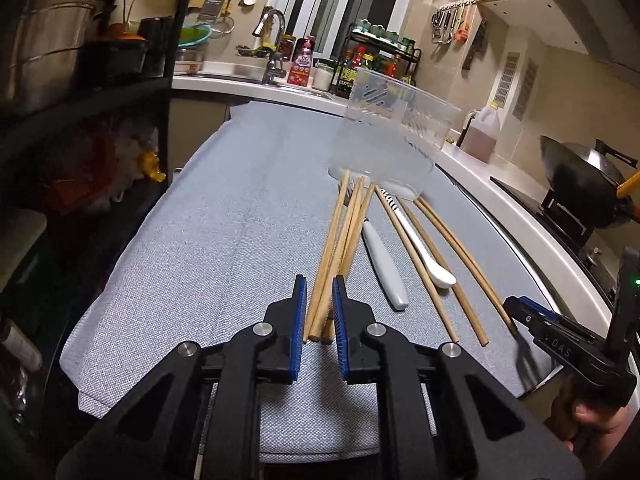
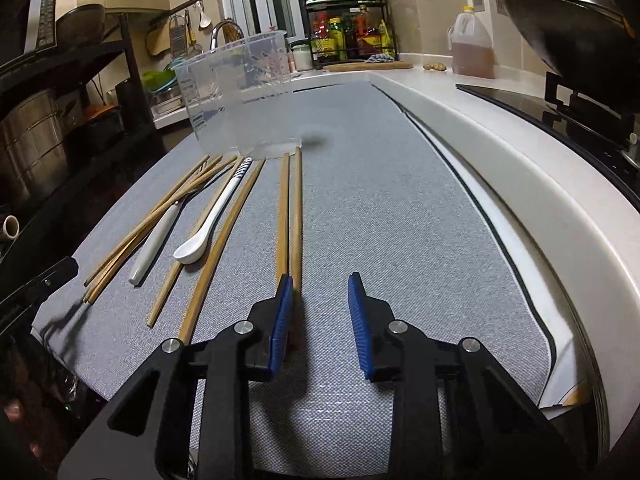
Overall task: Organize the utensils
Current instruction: 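Close the left tool on a bamboo chopstick while the right tool grasps another chopstick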
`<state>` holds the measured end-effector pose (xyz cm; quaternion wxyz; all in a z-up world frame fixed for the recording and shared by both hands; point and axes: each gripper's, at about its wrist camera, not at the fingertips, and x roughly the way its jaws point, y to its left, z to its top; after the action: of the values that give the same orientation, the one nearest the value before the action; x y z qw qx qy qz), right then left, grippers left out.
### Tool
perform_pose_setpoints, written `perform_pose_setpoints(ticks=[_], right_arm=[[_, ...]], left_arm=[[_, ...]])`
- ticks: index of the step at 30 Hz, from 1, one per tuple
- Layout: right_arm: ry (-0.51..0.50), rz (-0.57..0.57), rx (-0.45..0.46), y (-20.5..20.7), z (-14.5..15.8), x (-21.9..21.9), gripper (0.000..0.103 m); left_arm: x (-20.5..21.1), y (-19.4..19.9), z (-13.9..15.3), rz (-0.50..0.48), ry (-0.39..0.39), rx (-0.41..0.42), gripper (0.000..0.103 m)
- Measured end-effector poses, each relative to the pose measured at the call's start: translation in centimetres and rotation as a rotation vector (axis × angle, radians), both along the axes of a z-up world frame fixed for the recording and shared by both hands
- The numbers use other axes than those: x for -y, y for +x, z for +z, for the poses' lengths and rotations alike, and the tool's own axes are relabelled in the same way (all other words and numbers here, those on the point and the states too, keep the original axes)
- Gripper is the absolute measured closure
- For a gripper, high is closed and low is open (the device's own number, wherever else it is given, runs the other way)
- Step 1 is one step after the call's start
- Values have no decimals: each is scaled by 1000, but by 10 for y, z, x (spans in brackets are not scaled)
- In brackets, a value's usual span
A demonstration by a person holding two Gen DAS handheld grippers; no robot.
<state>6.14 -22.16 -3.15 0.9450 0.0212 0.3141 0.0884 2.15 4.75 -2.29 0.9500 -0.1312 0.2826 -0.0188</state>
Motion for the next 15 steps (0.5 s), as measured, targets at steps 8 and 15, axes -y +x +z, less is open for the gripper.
perform_pose_setpoints(ticks=[8,15], right_arm=[[-54,6,6,-2,-1,-6,90],[-74,-6,5,-4,1,-7,98]], left_arm=[[3,9,-10,-1,54,-79,90],[5,7,-10,3,117,-87,97]])
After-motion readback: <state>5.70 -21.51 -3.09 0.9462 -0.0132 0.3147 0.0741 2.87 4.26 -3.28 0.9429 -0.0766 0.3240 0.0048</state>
